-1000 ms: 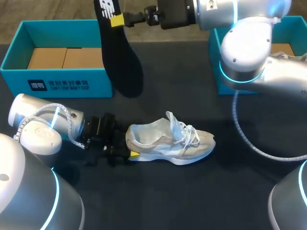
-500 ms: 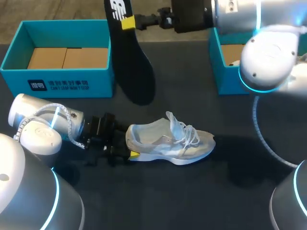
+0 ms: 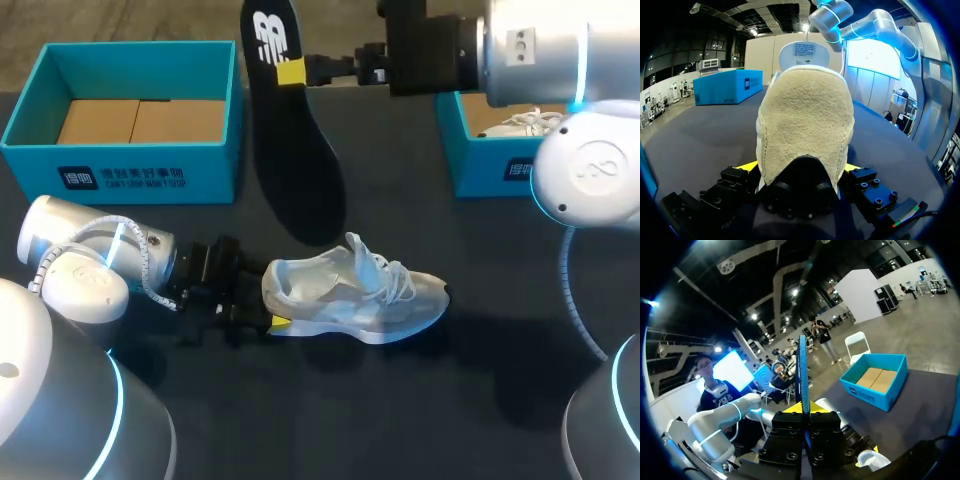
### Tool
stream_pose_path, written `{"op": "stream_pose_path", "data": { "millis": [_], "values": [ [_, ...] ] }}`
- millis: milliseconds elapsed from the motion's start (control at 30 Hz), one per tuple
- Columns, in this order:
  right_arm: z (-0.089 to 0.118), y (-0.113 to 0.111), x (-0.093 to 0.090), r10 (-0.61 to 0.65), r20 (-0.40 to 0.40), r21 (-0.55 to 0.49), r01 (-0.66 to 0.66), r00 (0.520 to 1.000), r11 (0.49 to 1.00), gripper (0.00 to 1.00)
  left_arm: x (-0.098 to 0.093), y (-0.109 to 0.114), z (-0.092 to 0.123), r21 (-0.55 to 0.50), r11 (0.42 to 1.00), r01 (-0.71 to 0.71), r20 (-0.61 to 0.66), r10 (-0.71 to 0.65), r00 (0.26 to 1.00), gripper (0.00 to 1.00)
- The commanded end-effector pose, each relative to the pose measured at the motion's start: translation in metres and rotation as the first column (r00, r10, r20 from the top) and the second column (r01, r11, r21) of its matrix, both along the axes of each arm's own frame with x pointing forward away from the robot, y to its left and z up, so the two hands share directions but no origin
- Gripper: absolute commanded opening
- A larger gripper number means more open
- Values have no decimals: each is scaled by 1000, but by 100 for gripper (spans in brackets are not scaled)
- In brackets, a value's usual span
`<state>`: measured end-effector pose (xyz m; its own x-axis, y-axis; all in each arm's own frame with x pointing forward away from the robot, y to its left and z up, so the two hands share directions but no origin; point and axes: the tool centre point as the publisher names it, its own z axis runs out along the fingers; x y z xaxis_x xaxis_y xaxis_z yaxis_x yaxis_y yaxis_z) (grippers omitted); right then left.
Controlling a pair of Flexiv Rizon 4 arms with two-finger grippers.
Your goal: Take the shoe out of the shoebox, open the shoe tongue, remove and reinsert the insole, then place the shoe into the shoebox
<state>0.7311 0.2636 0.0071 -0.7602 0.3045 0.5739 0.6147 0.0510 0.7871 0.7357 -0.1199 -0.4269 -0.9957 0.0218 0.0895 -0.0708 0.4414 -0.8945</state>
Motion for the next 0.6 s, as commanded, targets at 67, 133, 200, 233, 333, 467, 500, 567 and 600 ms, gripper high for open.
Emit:
{"op": "stream_pose_path", "data": {
  "millis": [67, 133, 200, 233, 333, 467, 500, 567, 600],
  "values": [
    [-1, 2, 0, -3, 0, -1, 3, 1000, 1000, 0, 3, -2, -5, 3, 1000, 0, 0, 0, 1000, 0],
    [-1, 2, 0, -3, 0, -1, 3, 1000, 1000, 0, 3, -2, -5, 3, 1000, 0, 0, 0, 1000, 0],
    [-1, 2, 0, -3, 0, -1, 3, 1000, 1000, 0, 3, -2, -5, 3, 1000, 0, 0, 0, 1000, 0],
    [-1, 2, 0, -3, 0, -1, 3, 1000, 1000, 0, 3, -2, -5, 3, 1000, 0, 0, 0, 1000, 0],
    [3, -14, -6, -37, -34, 25, 38, 999, 999, 0, 3, -2, -5, 3, 1000, 0, 0, 0, 1000, 0],
    [8, -28, -18, -50, -72, 15, 51, 996, 999, 0, 3, -2, -5, 3, 1000, 0, 0, 0, 1000, 0],
    [10, -31, -20, -53, -79, 8, 54, 995, 999, 0, 3, -2, -5, 3, 1000, 0, 0, 0, 1000, 0],
    [11, -36, -26, -51, -97, -9, 51, 994, 999, 0, 3, -2, -5, 3, 1000, 0, 0, 0, 1000, 0],
    [12, -38, -29, -50, -98, -7, 49, 994, 999, 0, 3, -2, -5, 3, 1000, 0, 0, 0, 1000, 0]
  ]
}}
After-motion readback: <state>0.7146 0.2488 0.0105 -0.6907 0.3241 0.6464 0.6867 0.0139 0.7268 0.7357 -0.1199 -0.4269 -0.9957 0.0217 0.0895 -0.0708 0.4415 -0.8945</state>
